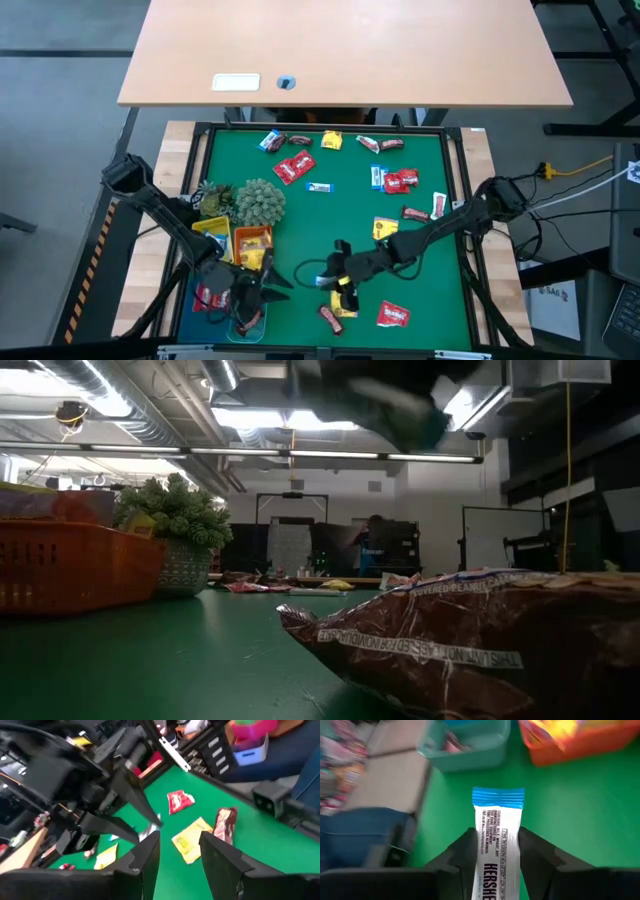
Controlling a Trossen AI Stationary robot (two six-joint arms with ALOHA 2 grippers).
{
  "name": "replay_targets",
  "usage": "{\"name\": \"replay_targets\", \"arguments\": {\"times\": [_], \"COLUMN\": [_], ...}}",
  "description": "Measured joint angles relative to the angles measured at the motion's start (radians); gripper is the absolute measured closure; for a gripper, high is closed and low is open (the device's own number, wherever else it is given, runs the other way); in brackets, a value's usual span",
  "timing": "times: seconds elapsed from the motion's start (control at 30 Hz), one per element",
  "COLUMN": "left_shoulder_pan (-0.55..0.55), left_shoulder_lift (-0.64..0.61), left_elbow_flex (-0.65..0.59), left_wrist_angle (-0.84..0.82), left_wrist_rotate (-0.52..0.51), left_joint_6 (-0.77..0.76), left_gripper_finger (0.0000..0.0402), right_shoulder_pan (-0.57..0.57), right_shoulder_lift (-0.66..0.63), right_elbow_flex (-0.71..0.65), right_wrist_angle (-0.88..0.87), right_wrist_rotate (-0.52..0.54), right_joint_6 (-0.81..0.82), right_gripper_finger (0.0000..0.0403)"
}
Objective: Sort candy
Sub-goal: Put the white chocolate into the yellow basket
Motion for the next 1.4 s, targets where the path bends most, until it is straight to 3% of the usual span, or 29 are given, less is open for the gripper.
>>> {"name": "replay_targets", "arguments": {"times": [0.17,0.3,0.83,1.4], "left_shoulder_pan": [0.026,0.049,0.146,0.171], "left_shoulder_lift": [0.030,0.031,0.031,0.030], "left_elbow_flex": [0.000,0.000,0.000,0.001], "left_wrist_angle": [0.005,0.026,0.135,0.147], "left_wrist_rotate": [0.000,0.001,0.229,0.242], "left_joint_6": [0.050,0.050,0.050,0.050], "left_gripper_finger": [0.0267,0.0267,0.0267,0.0267], "right_shoulder_pan": [-0.032,-0.038,-0.036,-0.036], "right_shoulder_lift": [0.000,0.000,-0.002,-0.002], "right_elbow_flex": [0.000,0.000,0.001,0.000], "right_wrist_angle": [0.110,0.162,0.213,0.249], "right_wrist_rotate": [-0.138,-0.171,-0.122,-0.064], "right_joint_6": [0.003,0.008,0.008,0.009], "right_gripper_finger": [0.0277,0.0276,0.0276,0.0276]}}
